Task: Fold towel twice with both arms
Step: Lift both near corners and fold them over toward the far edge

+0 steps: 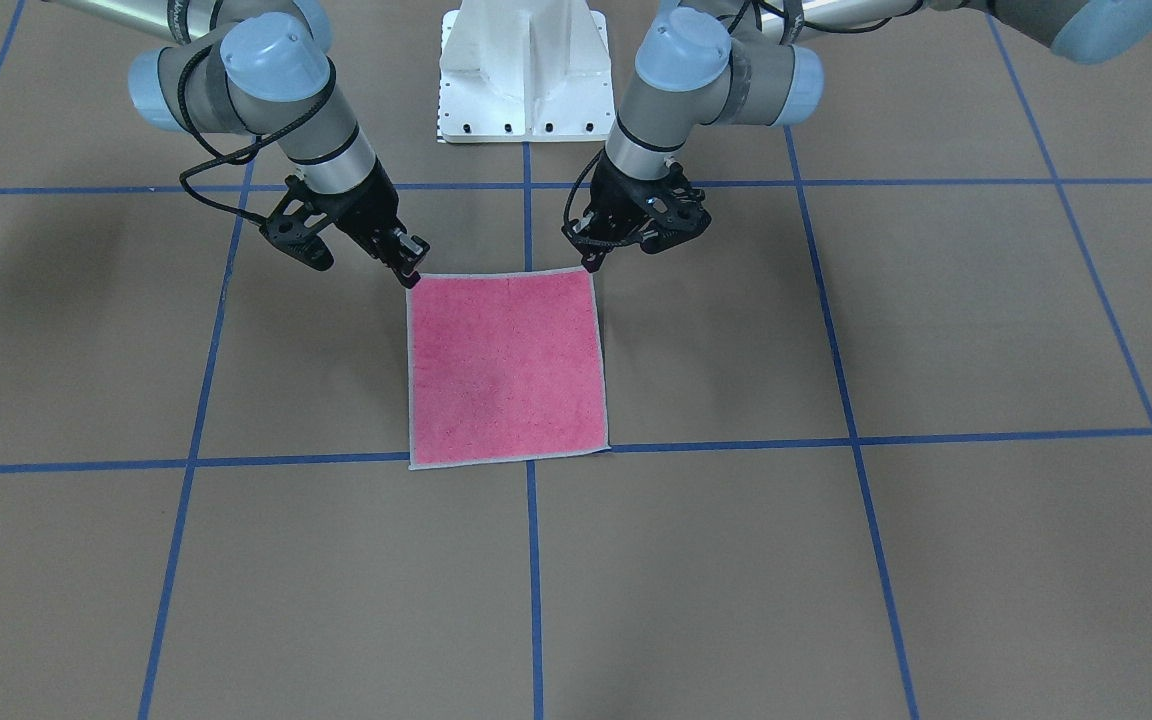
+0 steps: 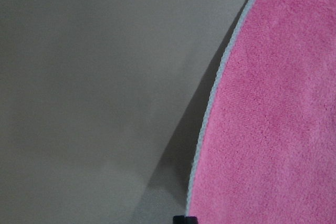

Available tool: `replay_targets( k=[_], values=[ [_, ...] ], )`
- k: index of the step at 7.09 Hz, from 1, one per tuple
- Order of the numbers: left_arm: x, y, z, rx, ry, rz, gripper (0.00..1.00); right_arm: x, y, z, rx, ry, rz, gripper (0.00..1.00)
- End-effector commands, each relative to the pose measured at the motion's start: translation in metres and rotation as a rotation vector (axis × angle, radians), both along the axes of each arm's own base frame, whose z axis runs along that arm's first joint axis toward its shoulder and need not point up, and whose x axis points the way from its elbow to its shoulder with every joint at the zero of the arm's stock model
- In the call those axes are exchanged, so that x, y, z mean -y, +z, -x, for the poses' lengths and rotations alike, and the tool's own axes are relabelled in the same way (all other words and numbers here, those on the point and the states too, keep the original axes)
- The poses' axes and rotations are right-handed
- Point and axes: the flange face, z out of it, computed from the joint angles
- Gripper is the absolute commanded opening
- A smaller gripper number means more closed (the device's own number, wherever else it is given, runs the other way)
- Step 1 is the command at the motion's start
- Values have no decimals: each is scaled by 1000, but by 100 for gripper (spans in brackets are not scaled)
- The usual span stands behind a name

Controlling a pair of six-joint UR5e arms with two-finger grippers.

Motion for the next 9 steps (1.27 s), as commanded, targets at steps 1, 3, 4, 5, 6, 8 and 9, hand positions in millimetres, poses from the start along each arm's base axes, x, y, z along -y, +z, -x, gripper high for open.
replay_targets(
  k=[1,3,4,5,6,8,9],
  values=[
    [-9,-1,5,-13,-2,16,0,-9,-3,-10,19,-20,12,0],
    [-16,-3,0,-18,7,26,0,-14,-10,-12,41,-17,45,0],
    [-16,-4,0,-20,7,25,0,-14,-10,-11,42,-25,50,0],
    [-16,-8,-1,-26,7,23,0,-14,-12,-9,46,-33,53,0],
    [-9,-9,2,-28,-3,18,0,-7,-8,-9,37,-22,49,0],
    [28,-11,24,-32,-66,3,0,25,-12,-4,29,20,57,0],
    [44,-20,28,-40,-93,1,0,40,-13,-4,26,33,69,0]
  ],
)
